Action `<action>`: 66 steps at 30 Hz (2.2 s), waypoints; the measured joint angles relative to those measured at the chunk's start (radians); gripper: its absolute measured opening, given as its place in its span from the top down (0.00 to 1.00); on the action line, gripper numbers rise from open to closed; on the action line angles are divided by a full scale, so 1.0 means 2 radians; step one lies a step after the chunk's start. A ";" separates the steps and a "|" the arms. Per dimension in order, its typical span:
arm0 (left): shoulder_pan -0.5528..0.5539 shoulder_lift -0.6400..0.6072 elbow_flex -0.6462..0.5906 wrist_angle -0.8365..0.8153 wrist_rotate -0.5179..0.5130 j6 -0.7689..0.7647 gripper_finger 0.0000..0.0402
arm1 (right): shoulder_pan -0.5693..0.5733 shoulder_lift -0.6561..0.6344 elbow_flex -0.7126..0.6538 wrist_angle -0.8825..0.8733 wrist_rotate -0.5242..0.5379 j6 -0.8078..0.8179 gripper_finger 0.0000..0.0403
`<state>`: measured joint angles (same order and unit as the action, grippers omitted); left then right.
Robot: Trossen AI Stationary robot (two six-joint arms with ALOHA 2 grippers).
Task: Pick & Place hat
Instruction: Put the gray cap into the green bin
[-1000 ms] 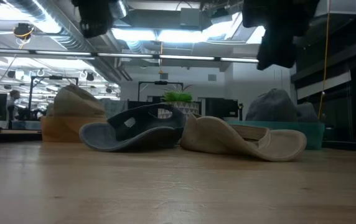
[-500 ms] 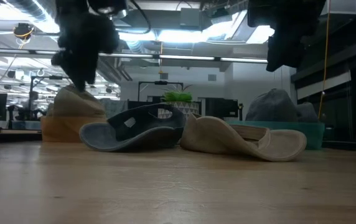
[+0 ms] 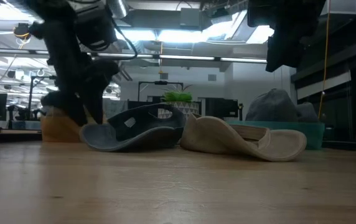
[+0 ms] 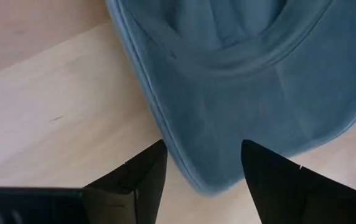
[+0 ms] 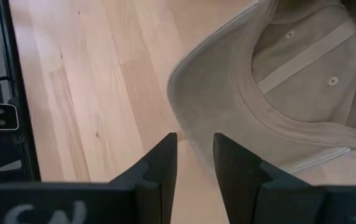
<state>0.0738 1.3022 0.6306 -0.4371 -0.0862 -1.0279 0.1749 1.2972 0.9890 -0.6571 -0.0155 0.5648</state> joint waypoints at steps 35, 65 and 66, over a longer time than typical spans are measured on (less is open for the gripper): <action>-0.092 -0.001 0.047 -0.006 -0.194 0.189 0.98 | -0.001 0.000 0.000 0.112 0.043 0.001 0.74; -0.241 -0.001 0.437 -0.420 -0.449 0.574 0.98 | -0.042 0.000 0.077 0.281 -0.002 -0.241 0.74; -0.245 -0.001 0.447 -0.426 -0.453 0.574 0.98 | -0.042 0.000 0.085 0.280 -0.002 -0.251 0.74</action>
<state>-0.4159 1.2999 1.5253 -1.2899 -0.9913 0.1193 0.0917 1.2968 1.1588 -0.0966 -0.0189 0.0637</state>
